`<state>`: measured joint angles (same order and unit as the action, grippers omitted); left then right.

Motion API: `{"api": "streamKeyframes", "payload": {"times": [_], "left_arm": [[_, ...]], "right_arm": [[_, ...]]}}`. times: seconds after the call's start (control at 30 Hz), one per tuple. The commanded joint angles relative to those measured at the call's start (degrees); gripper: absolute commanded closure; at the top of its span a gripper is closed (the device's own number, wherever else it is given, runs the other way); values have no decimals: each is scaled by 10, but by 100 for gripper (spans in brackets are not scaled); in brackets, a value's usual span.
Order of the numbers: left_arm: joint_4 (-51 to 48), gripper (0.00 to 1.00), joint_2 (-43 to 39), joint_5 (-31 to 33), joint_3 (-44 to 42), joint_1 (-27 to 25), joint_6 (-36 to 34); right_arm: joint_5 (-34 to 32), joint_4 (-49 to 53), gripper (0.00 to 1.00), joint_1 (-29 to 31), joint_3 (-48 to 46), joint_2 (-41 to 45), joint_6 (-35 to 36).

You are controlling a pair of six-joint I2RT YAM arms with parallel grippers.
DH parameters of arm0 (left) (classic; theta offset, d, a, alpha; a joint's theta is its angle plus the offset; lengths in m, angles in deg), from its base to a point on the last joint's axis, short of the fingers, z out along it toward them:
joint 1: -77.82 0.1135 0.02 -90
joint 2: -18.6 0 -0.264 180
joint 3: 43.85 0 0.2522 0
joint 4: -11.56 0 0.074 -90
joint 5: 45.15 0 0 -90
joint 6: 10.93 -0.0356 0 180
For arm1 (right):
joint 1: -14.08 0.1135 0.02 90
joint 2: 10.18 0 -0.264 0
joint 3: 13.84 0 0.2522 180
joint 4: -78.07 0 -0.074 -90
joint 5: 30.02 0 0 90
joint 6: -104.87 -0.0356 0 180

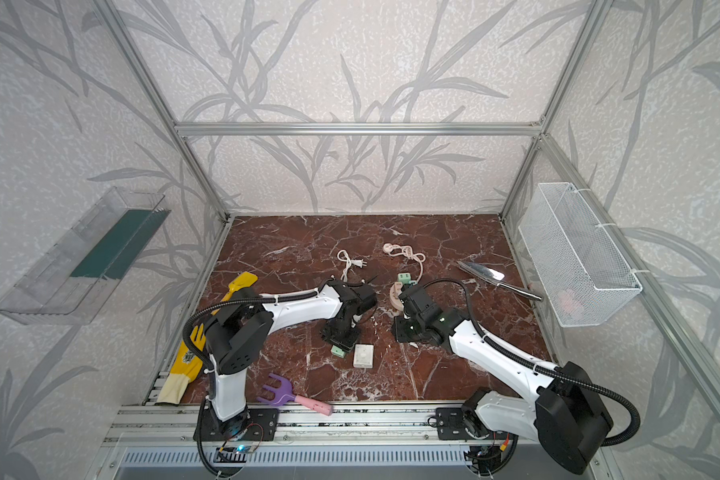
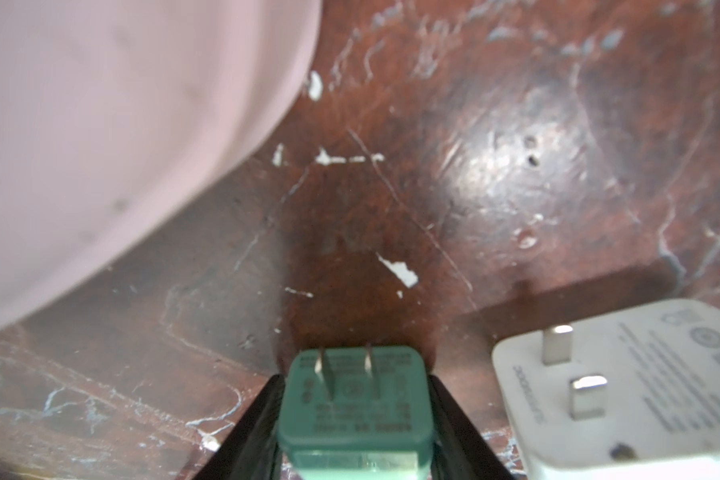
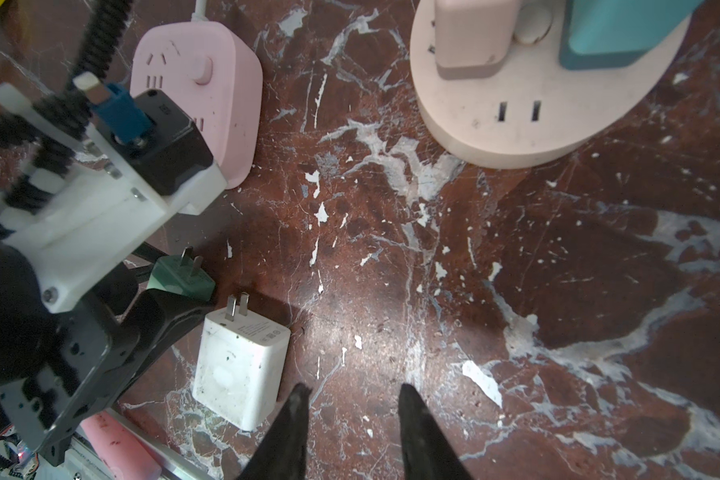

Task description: Insert the plug

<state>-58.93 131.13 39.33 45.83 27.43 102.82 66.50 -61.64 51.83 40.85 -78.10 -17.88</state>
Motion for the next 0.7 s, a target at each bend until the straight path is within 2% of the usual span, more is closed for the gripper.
{"api": "streamKeyframes", "payload": {"times": [0.0, 0.67], "left_arm": [[-7, 49, 14, 4, -1, 4, -4], [-8, 50, 27, 13, 10, 13, -9]], "right_arm": [[0, -2, 63, -3, -9, 15, -1], [0, -7, 63, -5, -17, 24, -6]]}}
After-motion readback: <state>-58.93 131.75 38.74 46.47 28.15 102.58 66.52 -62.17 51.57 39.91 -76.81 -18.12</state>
